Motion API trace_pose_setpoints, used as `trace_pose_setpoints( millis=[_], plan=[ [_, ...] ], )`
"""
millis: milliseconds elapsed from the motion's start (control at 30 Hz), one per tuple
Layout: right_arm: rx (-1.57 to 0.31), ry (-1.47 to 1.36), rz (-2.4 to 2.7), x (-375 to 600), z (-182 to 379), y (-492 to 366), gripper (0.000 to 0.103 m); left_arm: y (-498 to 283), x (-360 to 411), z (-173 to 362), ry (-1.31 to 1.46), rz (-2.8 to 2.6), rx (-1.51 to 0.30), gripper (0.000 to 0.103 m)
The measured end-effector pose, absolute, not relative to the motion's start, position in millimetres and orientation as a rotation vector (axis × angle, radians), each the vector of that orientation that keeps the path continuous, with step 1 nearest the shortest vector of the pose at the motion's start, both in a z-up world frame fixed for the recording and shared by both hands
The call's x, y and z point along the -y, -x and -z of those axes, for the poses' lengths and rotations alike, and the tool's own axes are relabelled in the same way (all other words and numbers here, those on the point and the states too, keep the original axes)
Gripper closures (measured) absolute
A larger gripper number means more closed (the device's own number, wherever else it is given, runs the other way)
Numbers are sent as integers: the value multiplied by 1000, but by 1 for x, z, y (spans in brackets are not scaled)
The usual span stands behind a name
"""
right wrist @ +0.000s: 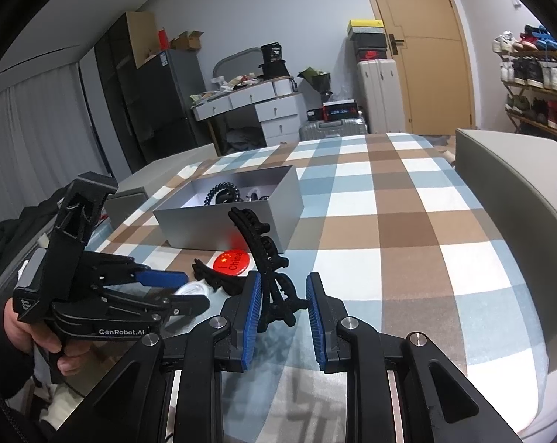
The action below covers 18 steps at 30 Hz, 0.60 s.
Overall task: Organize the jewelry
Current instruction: 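Grasp the white round pin badge with the left tool while the right tool holds the clip, then carry the claw clip and white badge into the grey box and open both tools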
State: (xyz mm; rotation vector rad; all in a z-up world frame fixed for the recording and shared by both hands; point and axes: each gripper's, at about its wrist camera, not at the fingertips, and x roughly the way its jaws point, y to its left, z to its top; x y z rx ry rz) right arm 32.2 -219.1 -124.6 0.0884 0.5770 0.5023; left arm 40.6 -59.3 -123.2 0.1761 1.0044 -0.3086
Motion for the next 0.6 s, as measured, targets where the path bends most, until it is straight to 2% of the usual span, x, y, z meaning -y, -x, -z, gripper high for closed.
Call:
trace_pose_setpoints(
  millis=[600],
  plan=[
    [-555, -58, -524, 204, 110, -31, 79, -31, 44, 105, -124, 316, -967, 66]
  ],
)
